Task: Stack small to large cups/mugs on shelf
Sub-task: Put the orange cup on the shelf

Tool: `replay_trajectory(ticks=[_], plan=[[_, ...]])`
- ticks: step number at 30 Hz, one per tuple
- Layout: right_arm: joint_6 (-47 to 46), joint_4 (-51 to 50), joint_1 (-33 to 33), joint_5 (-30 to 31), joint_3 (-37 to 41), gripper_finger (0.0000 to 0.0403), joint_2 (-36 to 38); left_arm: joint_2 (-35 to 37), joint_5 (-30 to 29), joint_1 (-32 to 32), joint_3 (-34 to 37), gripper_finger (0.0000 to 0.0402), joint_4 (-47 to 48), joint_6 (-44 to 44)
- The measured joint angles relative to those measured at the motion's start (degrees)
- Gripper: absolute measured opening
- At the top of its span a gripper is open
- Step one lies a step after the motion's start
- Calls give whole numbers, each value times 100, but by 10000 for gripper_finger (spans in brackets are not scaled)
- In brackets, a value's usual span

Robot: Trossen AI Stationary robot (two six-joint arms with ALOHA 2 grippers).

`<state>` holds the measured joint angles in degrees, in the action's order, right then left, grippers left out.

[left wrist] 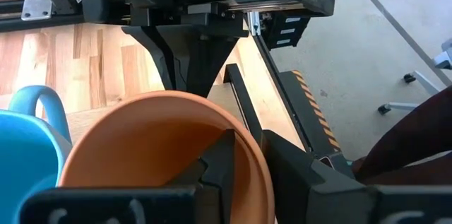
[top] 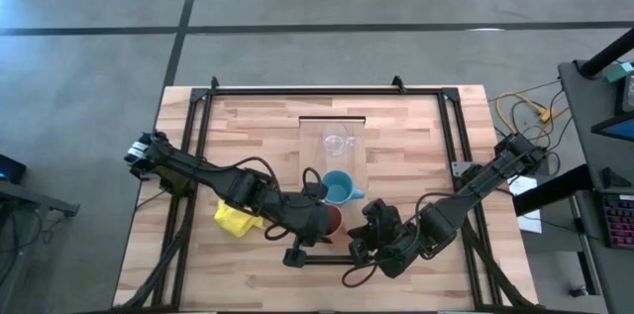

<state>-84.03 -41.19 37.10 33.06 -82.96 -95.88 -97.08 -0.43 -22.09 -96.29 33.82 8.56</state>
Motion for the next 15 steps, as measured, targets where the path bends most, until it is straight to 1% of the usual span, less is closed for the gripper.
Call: replay_trajectory(ticks=[10, 15], plan=[[-42, -17, 0, -2, 0, 8, -2, -222, 43, -6, -1, 57, -378, 4], [-44, -29, 2, -2, 1, 8, -2, -251, 85, -9, -24, 57, -364, 2]])
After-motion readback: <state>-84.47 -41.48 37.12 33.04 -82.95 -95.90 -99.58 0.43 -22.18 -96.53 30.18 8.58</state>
